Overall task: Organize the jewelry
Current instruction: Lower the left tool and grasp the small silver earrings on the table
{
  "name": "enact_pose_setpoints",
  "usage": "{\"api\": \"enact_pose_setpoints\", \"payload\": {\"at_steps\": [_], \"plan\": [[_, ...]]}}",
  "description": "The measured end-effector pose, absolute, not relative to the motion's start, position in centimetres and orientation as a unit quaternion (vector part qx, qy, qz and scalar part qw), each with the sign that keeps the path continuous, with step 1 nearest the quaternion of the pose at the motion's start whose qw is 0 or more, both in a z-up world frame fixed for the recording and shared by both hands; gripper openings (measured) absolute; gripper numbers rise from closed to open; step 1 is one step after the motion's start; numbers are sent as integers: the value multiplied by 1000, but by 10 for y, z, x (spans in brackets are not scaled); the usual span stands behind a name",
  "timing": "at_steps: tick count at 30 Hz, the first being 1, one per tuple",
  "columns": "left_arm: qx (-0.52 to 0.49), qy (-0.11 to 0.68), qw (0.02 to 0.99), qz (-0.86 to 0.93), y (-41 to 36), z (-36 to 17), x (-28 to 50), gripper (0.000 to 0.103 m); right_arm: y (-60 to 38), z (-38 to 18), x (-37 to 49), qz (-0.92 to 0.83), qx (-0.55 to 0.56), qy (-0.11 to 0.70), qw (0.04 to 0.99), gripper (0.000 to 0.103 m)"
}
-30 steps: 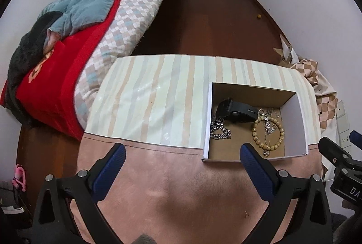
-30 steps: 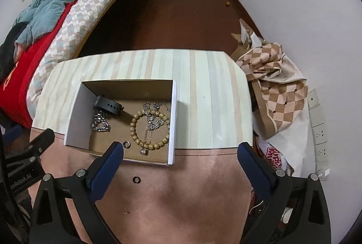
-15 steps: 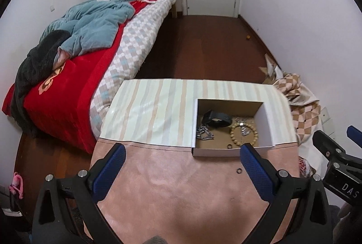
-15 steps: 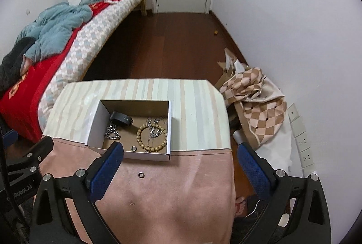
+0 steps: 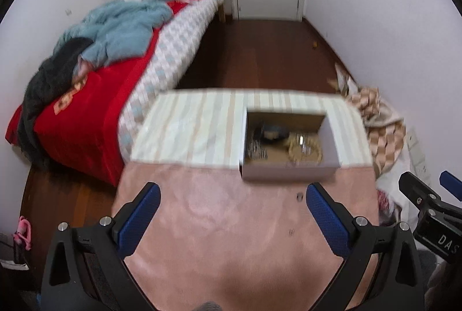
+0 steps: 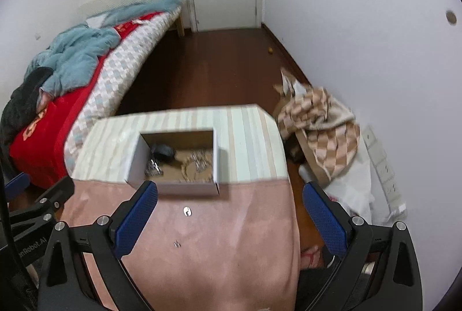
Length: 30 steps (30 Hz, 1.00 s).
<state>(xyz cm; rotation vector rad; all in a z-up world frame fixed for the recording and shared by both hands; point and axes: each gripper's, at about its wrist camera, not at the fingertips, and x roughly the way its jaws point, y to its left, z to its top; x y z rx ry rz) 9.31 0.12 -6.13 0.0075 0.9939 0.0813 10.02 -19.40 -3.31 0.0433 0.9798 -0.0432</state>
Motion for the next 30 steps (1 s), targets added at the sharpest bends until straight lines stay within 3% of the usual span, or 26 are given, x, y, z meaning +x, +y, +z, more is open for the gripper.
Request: {"api": "enact_pose_setpoints", "payload": {"at_steps": [9, 11, 13, 16, 24, 30], "plan": [[-3, 595, 804, -6, -31, -185, 95, 99, -227, -157, 89, -45, 52, 580, 812, 98], [-11, 608, 793, -20, -39, -200, 97, 89, -233, -176, 84, -46, 57, 590, 804, 68], [-12, 617, 786, -30, -47, -211, 100, 80, -235, -192, 84, -47, 57, 602, 795, 61], [-12, 619, 784, -36, -57, -220, 103, 74, -237, -204, 85, -48, 57, 609, 790, 61], [0, 620, 784, -39, -77, -233, 111, 74, -243, -214, 93, -55, 61, 613, 786, 61], [4, 625, 779, -43, -78, -239, 110, 58, -245, -216, 95, -59, 64, 613, 785, 61]]}}
